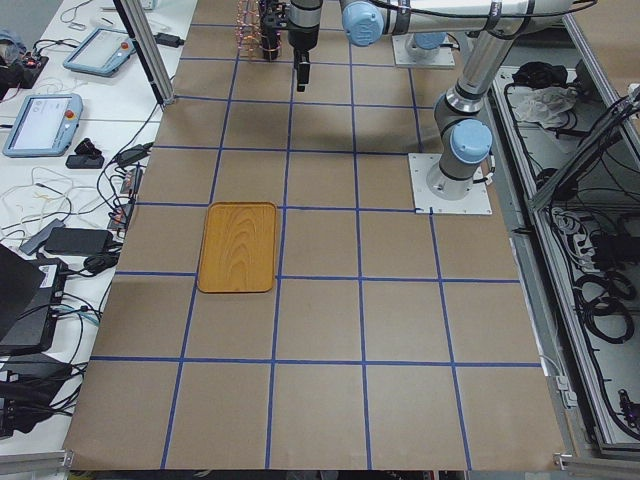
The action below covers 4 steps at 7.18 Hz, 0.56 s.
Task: Take wine from basket and place on tray
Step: 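Descend the right gripper onto the nearest bottle's neck in the rack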
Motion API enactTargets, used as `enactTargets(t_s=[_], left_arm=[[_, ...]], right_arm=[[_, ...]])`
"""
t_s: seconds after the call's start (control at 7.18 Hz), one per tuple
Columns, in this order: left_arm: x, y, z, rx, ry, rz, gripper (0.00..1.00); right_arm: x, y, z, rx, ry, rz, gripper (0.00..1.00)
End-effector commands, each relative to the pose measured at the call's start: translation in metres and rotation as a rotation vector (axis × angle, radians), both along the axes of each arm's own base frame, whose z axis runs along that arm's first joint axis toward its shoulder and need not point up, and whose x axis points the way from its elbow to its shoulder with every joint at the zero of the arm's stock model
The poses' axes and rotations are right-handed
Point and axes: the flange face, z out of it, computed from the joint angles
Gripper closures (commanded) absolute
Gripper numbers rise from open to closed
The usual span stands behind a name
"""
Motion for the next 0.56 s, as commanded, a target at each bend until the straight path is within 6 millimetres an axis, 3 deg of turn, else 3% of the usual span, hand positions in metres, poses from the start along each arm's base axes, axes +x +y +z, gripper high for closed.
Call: enactTargets(t_s=[0.0, 0.14, 0.42], left_arm=[[0.0002, 0.0001, -0.0013, 0.001, -0.002, 0.000, 0.00], [0.0001, -0.0002, -0.0004, -0.002, -0.001, -0.001, 0.00], [0.0001, -0.0009, -0.0004, -0.002, -0.001, -0.001, 0.00]], right_arm=[[-0.0003, 0.0001, -0.0003, 0.002, 0.003, -0.001, 0.36], [-0.0009, 0.0002, -0.0003, 0.003, 0.008, -0.007, 0.31], [-0.0015, 0.0005, -0.0004, 0.006, 0.014, -0.008, 0.32]])
